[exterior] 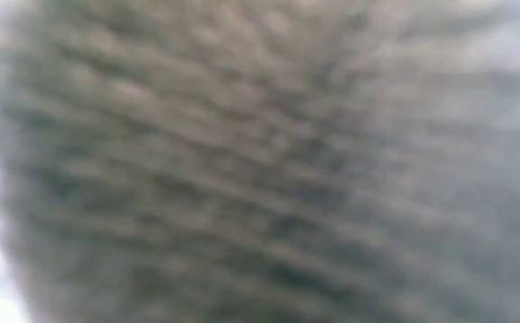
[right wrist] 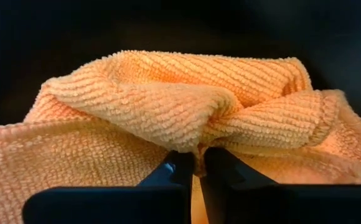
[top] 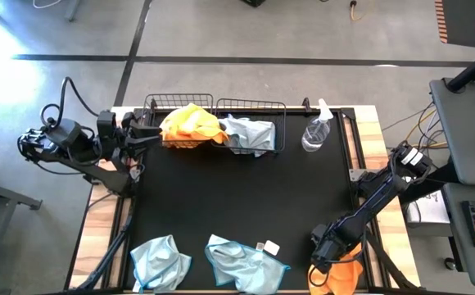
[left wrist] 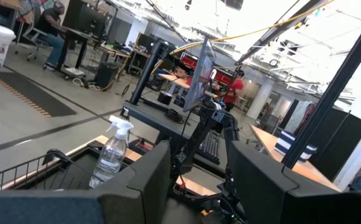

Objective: Sort microfiber towel by color & place in baskets
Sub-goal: Put the yellow microfiber cloth into the left black wire basket

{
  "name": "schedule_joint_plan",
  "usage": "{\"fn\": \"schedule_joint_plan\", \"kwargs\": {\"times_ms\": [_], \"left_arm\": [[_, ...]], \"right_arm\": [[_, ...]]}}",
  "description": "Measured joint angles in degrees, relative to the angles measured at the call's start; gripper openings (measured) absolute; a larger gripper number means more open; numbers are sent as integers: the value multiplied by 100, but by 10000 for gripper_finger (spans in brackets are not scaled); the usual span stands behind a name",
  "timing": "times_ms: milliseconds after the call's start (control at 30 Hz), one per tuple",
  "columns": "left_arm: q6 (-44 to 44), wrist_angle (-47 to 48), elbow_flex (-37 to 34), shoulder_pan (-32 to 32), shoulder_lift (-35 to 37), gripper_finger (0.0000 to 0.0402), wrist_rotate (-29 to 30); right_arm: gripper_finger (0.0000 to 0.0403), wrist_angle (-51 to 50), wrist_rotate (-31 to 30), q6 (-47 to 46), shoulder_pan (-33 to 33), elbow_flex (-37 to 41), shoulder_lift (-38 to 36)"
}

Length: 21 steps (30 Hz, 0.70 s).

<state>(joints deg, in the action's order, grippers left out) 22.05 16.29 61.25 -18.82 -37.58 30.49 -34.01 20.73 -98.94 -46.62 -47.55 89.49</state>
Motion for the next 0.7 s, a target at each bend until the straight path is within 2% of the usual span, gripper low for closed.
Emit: {"fn": "schedule_joint_plan", "kwargs": {"times_ms": [433, 700], "left_arm": [[54, 2, 0, 0, 17, 151, -2], [102, 7, 0, 1, 17, 151, -5]], "right_arm": [[9, -6, -2165, 639, 360, -696, 4], [9, -18, -3004, 1316, 625, -1272, 0]]}}
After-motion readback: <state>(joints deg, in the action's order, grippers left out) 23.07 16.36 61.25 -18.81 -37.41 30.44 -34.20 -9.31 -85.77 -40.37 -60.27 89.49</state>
